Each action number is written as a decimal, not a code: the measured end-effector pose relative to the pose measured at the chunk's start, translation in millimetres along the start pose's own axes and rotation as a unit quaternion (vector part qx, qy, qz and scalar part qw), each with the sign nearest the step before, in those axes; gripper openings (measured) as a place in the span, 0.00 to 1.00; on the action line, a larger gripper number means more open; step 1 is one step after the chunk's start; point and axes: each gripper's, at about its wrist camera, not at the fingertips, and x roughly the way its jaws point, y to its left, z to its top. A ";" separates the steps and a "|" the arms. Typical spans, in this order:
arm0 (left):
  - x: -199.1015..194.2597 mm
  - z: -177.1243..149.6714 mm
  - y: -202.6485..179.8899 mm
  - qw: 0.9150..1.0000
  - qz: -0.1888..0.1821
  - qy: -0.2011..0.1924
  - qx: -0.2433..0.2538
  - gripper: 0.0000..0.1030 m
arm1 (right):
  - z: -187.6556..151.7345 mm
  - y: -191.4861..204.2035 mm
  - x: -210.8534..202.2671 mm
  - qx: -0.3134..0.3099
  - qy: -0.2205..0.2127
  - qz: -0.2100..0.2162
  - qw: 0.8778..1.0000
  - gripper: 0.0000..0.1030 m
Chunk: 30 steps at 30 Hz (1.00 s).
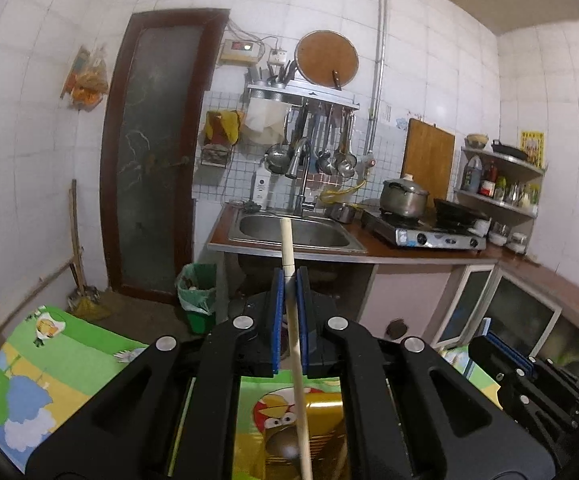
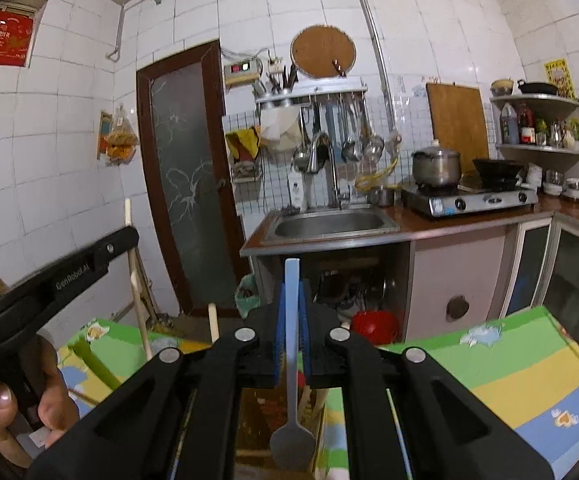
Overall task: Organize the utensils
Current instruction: 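Open both tools to drop the chopstick and spoon into the holder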
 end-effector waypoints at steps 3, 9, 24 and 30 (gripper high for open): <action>1.5 -8.4 0.7 1.000 -0.003 0.011 0.003 0.05 | -11.9 1.8 6.0 -0.007 0.017 -0.004 1.000 0.07; -3.6 -19.3 2.4 1.000 -0.002 0.028 0.011 0.06 | -26.1 -0.9 12.7 -0.008 0.045 -0.009 0.999 0.07; -99.6 -28.8 23.5 0.999 0.007 0.042 0.019 0.90 | -43.8 -16.0 -60.2 -0.007 0.060 -0.060 0.996 0.81; -160.4 -61.5 43.2 0.998 0.019 0.054 0.015 0.95 | -73.0 -9.3 -115.1 -0.018 0.062 -0.066 0.996 0.94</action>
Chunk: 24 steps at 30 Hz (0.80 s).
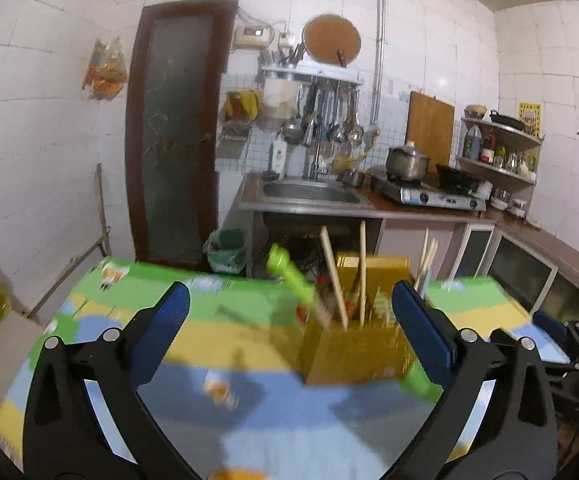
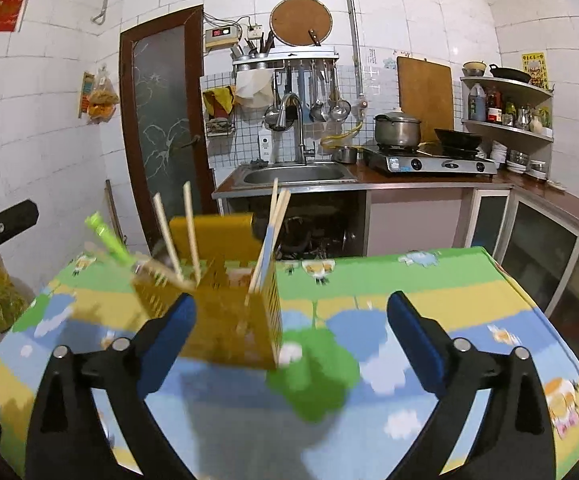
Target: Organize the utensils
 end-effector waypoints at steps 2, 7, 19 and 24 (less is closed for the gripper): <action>-16.6 -20.1 9.7 1.000 -0.001 0.016 -0.012 0.95 | -16.5 4.1 -17.8 -0.005 -0.004 -0.007 1.000 0.95; -52.6 -71.8 26.1 0.999 0.015 0.027 -0.030 0.95 | -53.9 21.3 -55.8 -0.031 -0.015 -0.011 0.999 0.95; -90.1 -152.2 35.0 0.998 0.050 -0.001 -0.040 0.95 | -119.2 29.9 -95.0 -0.012 -0.026 0.006 1.000 0.95; -93.7 -164.2 31.5 0.998 0.059 -0.018 -0.033 0.95 | -128.9 18.2 -98.3 0.010 -0.040 0.000 0.999 0.96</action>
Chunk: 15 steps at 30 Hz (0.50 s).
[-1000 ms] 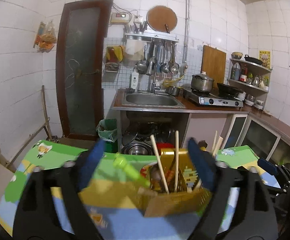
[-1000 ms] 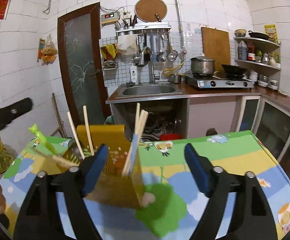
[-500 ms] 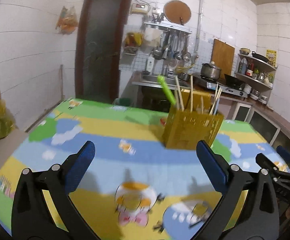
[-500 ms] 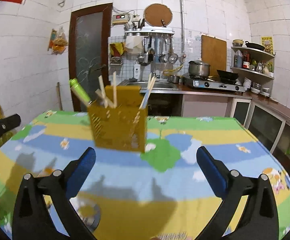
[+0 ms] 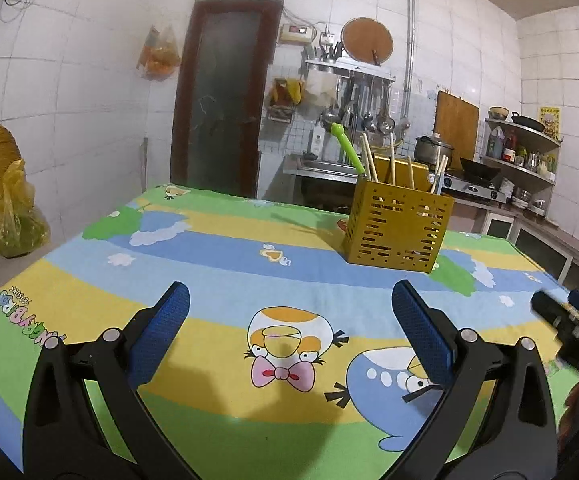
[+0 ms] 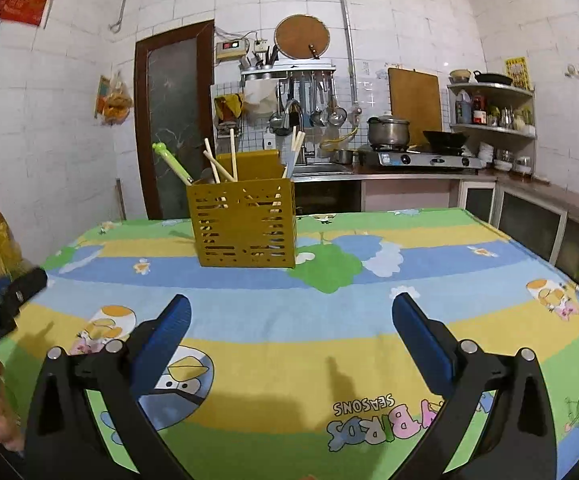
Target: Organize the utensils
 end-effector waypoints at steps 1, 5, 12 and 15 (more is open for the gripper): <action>0.8 0.7 -0.4 1.000 0.004 0.003 0.000 0.95 | 0.2 -2.2 -1.0 0.005 -0.003 0.001 1.000 0.96; -0.3 1.5 1.6 1.000 0.010 -0.002 -0.001 0.95 | 0.7 1.0 1.0 -0.003 0.000 0.004 1.000 0.96; -4.5 1.8 1.0 1.000 0.026 -0.014 0.002 0.95 | -1.6 15.5 3.1 -0.035 0.005 -0.003 0.999 0.95; -7.5 2.2 -1.0 0.999 0.031 -0.022 0.007 0.95 | -2.2 17.3 -0.5 -0.039 -0.003 -0.004 0.999 0.95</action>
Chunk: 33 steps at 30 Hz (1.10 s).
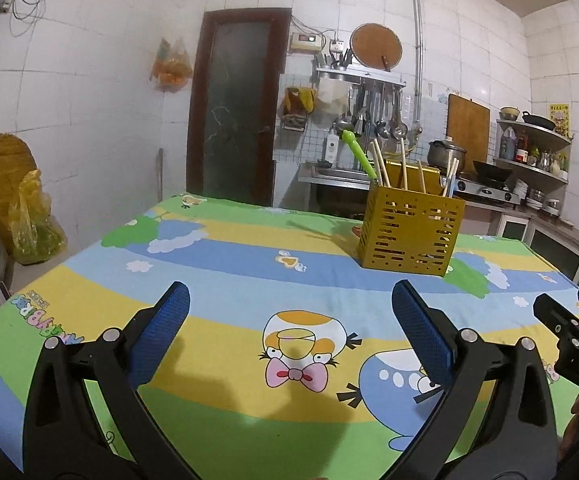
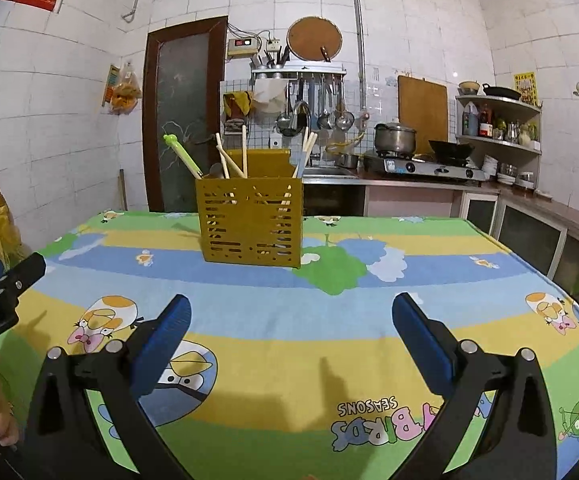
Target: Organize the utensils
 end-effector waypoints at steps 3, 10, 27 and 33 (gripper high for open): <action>-4.5 -0.1 -1.9 1.000 0.003 -0.010 0.005 0.95 | -0.3 1.9 -3.6 -0.006 -0.007 -0.001 1.000 0.96; -10.9 1.1 -3.8 1.000 0.004 -0.025 0.011 0.95 | 0.0 1.0 -7.6 -0.004 -0.015 0.001 1.000 0.96; -17.0 4.7 -4.7 0.999 0.004 -0.038 0.022 0.95 | -0.8 -4.2 -9.5 0.010 -0.021 0.003 1.000 0.95; -18.3 4.6 -6.2 0.999 0.005 -0.042 0.025 0.95 | -0.9 -4.1 -9.4 0.010 -0.021 0.003 1.000 0.96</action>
